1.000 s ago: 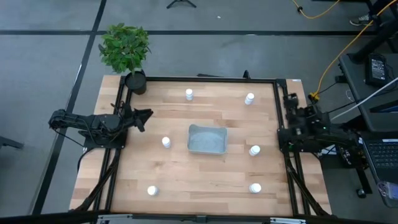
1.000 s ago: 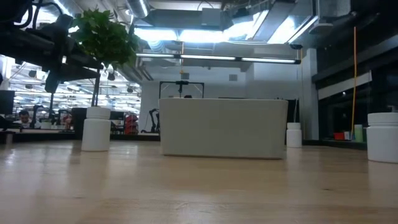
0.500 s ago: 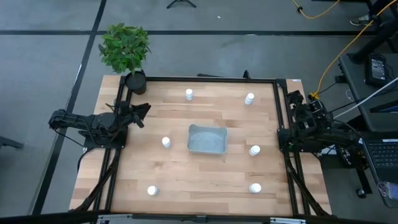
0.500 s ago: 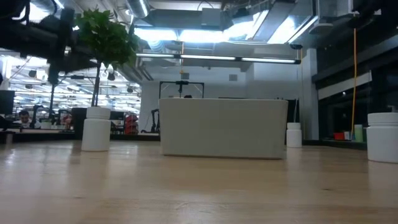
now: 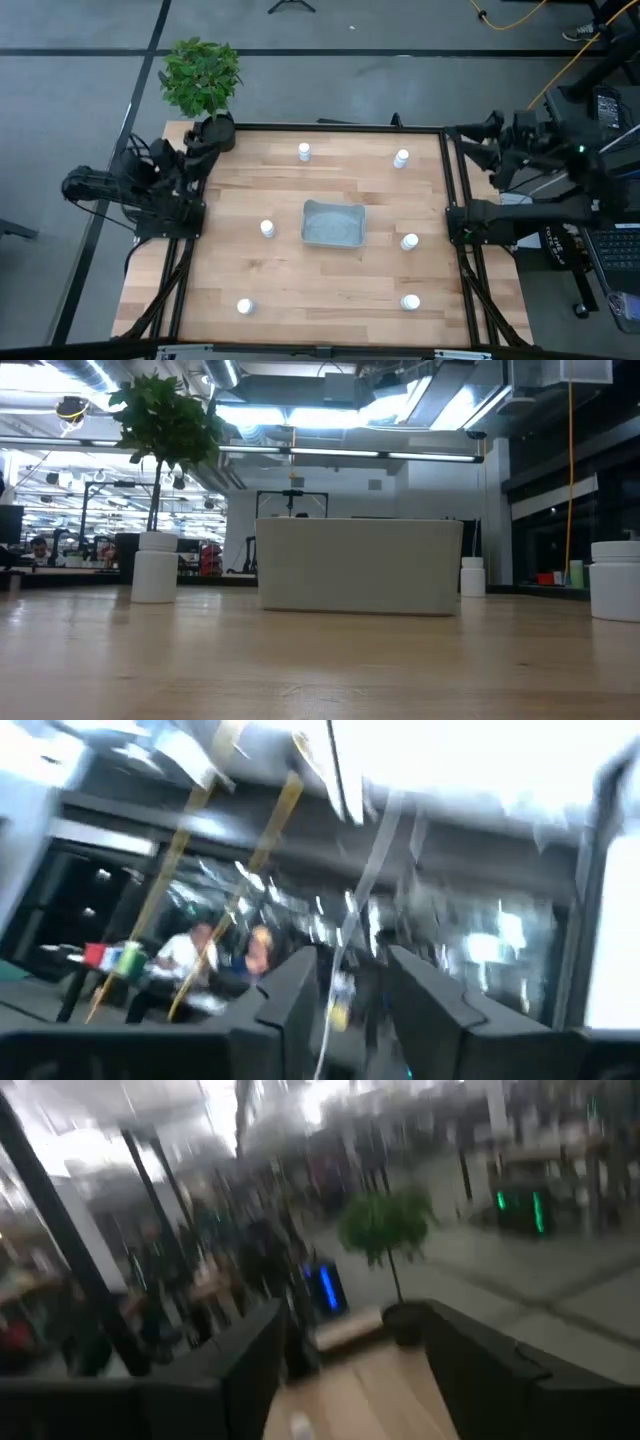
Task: Pick and place pill bottles into a basket
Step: Put the white pill bottle into the gray bin
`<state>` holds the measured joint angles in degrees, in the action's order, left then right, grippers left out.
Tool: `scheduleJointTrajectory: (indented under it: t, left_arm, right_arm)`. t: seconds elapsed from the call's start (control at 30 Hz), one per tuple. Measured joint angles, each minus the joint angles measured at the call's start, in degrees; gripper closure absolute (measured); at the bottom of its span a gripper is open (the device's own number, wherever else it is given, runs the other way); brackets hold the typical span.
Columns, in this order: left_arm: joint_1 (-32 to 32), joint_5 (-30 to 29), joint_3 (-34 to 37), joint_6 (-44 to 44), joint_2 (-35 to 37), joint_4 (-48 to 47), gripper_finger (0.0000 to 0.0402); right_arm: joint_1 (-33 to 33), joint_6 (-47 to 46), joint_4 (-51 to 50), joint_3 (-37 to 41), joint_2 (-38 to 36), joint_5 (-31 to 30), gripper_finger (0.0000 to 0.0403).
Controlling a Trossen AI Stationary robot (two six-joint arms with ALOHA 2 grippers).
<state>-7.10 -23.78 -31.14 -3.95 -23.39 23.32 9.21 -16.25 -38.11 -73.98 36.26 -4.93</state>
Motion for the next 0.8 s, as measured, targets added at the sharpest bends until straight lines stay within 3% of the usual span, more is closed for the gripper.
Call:
scheduleJointTrajectory:
  t: [0.2,0.43,0.5,0.63,0.7,0.8]
  left_arm:
    - [2.33,0.00,-23.98,8.03,-19.51,-28.04,0.0277]
    - [7.07,4.04,-43.83,6.89,-35.30,-57.77,0.0276]
    - [8.83,3.38,-46.25,4.86,-38.48,-64.89,0.0275]
    - [11.72,-4.67,-46.79,3.65,-42.14,-73.41,0.0256]
    - [13.28,-4.62,-46.51,3.74,-43.40,-76.36,0.0236]
    - [15.51,0.51,-46.07,-0.17,-45.01,-79.34,0.0195]
  right_arm:
    - [0.00,0.64,-30.41,-21.83,16.26,-0.48,0.0167]
    - [-0.02,-9.89,-52.53,-27.91,25.39,-0.96,0.0167]
    - [-0.09,-11.10,-50.98,-25.73,25.26,2.07,0.0167]
    - [-0.98,-12.18,-52.19,-23.52,25.88,5.84,0.0167]
    - [-1.91,-12.19,-51.71,-21.36,25.68,6.59,0.0165]
    - [-3.43,-13.33,-51.74,-18.29,25.54,6.60,0.0150]
